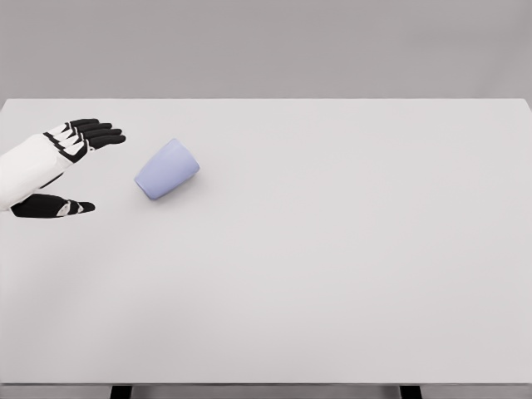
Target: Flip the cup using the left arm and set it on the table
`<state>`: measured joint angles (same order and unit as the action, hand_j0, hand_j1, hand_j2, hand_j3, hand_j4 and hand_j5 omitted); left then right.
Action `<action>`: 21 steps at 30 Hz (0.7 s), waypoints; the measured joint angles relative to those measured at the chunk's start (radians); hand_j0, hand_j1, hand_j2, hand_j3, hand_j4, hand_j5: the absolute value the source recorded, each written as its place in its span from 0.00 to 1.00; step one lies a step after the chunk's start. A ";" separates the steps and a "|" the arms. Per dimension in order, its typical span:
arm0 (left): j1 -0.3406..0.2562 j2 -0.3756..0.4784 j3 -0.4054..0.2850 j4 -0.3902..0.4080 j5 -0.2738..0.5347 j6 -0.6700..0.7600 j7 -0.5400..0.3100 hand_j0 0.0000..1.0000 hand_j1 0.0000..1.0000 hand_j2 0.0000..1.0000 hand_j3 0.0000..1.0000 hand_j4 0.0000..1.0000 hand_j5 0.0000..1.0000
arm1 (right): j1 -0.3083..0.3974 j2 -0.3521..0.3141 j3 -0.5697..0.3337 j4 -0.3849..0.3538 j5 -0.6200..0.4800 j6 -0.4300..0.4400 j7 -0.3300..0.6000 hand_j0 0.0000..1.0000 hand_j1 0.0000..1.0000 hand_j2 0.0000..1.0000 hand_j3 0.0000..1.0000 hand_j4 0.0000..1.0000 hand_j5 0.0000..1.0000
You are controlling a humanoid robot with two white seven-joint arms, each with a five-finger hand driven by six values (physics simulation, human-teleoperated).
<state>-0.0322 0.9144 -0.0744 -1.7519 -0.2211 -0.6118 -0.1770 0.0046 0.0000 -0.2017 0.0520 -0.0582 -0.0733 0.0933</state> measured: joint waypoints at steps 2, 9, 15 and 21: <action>0.000 0.000 0.000 0.000 -0.001 0.000 0.000 1.00 1.00 1.00 1.00 1.00 1.00 | 0.000 0.000 0.002 0.000 0.001 0.000 0.002 1.00 1.00 1.00 1.00 1.00 1.00; -0.006 0.001 0.006 0.004 -0.002 0.000 0.000 1.00 1.00 1.00 1.00 1.00 1.00 | 0.000 0.000 0.002 0.001 0.001 0.000 0.003 1.00 1.00 1.00 1.00 1.00 1.00; -0.003 -0.001 0.014 0.006 -0.002 0.000 0.004 1.00 1.00 1.00 1.00 1.00 1.00 | 0.000 0.000 0.001 0.002 0.002 0.000 0.003 1.00 1.00 1.00 1.00 1.00 1.00; -0.040 0.035 0.014 0.009 0.067 0.000 -0.078 1.00 1.00 1.00 1.00 1.00 1.00 | 0.000 0.000 0.001 0.002 0.002 0.000 0.003 1.00 1.00 1.00 1.00 1.00 1.00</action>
<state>-0.0720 0.9496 -0.0607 -1.7433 -0.1544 -0.6115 -0.2551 0.0046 0.0000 -0.2008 0.0537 -0.0567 -0.0735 0.0965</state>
